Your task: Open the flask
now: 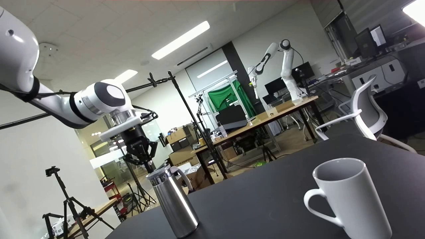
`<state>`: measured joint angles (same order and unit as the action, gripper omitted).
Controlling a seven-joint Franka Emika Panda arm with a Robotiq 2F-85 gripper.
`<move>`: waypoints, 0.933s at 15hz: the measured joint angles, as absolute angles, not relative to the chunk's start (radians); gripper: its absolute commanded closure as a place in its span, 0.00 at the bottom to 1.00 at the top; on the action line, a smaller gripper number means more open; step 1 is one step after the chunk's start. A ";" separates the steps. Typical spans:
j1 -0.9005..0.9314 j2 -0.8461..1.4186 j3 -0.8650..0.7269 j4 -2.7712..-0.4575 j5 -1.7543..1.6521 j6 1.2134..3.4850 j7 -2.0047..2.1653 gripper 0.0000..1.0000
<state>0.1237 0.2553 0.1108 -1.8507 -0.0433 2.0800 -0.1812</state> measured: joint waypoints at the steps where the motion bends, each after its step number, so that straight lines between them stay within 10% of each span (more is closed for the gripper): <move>1: 0.114 0.258 0.111 -1.843 0.001 2.059 -0.200 1.00; 14: 0.074 0.284 0.111 -1.780 0.128 1.985 -0.236 1.00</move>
<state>0.0738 0.2836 0.1114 -1.7799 0.1280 1.9852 -0.2362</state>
